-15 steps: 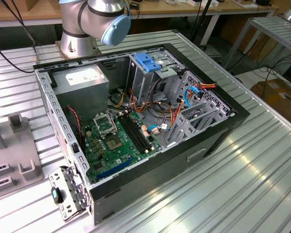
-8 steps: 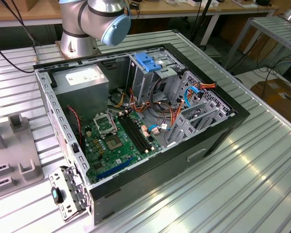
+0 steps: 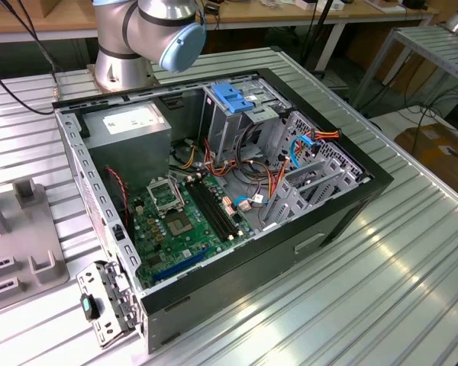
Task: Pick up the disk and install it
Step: 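Pick up the disk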
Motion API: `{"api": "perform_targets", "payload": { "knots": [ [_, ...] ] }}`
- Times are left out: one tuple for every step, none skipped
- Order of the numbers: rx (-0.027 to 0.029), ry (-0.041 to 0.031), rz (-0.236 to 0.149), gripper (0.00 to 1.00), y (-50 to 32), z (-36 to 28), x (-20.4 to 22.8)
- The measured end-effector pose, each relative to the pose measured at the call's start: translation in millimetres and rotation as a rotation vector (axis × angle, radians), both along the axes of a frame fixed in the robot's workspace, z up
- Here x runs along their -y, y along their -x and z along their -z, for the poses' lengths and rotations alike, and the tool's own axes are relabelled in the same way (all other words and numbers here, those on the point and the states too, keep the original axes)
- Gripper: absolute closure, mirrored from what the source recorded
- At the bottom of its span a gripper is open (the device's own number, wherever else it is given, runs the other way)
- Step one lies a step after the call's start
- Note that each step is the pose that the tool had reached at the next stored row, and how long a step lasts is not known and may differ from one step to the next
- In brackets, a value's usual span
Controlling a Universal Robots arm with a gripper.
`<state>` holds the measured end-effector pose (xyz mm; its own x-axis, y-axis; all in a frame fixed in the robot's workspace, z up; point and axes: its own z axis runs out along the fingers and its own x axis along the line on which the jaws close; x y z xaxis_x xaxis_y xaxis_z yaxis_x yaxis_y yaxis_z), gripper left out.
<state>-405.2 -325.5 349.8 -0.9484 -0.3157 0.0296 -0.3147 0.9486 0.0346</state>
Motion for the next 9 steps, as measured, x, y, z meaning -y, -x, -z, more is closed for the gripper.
{"api": "perform_targets", "payload": {
  "knots": [
    [0.0, 0.0001, -0.003, 0.89, 0.0, 0.0, 0.0],
    [0.0, 0.0003, -0.005, 0.89, 0.0, 0.0, 0.0],
    [0.0, 0.0007, -0.007, 0.89, 0.0, 0.0, 0.0],
    [0.0, 0.0013, -0.009, 0.89, 0.0, 0.0, 0.0],
    [0.0, 0.0017, -0.011, 0.89, 0.0, 0.0, 0.0],
    [0.0, 0.0018, -0.013, 0.89, 0.0, 0.0, 0.0],
    [0.0, 0.0019, -0.016, 0.89, 0.0, 0.0, 0.0],
    [-0.0001, 0.002, -0.02, 0.89, 0.0, 0.0, 0.0],
    [0.0, 0.0021, -0.026, 0.89, 0.0, 0.0, 0.0]
  ]
}}
